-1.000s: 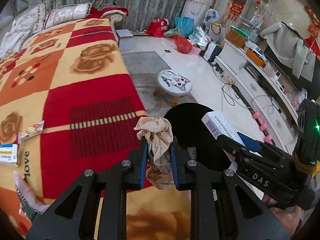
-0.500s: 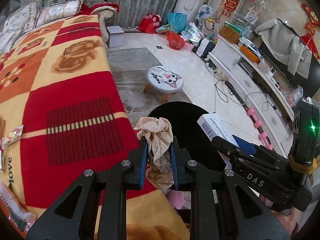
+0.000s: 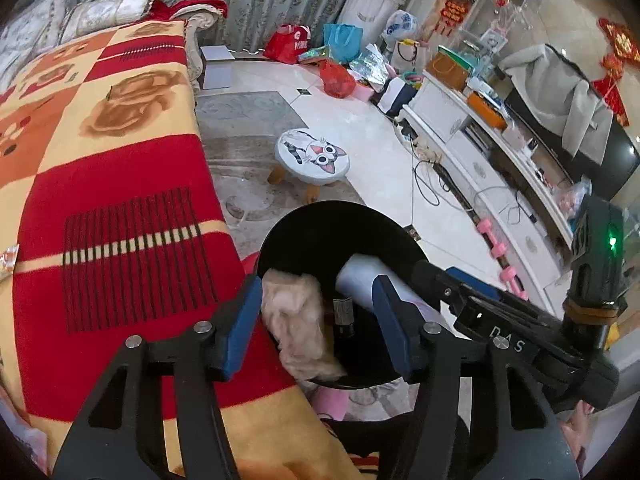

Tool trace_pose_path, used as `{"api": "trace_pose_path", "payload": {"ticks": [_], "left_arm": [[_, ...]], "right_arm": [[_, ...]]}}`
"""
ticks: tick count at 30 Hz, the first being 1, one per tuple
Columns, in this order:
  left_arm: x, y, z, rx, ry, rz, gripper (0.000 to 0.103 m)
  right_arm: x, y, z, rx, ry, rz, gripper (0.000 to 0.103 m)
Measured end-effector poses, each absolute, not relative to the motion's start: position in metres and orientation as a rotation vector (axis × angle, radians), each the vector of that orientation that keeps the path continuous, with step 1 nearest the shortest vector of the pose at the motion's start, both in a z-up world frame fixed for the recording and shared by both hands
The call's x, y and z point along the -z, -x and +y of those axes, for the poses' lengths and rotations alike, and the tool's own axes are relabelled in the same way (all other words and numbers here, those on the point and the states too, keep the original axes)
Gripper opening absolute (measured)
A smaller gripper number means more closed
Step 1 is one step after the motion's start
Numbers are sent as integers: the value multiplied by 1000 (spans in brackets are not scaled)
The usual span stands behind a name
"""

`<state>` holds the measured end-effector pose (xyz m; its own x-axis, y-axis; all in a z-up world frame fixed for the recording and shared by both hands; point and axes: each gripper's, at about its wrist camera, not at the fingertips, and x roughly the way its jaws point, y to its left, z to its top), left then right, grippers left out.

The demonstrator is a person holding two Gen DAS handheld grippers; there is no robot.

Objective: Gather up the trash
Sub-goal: 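Open both tools to drop the paper ball and white box into the bin, then move both open tools back over the remaining items on the bedspread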

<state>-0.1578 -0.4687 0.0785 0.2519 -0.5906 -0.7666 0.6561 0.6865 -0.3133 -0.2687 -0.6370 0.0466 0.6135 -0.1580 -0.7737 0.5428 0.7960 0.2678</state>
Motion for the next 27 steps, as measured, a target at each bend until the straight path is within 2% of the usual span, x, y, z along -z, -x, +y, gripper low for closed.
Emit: {"api": "trace_pose_path", "payload": {"ticks": [18, 27], "left_arm": [[-99, 162, -411, 726, -101, 958, 56], [-112, 156, -354, 643, -79, 930, 56]], "right_arm": [[-52, 253, -592, 349, -457, 858, 53], [-59, 227, -542, 256, -388, 875, 59]]}}
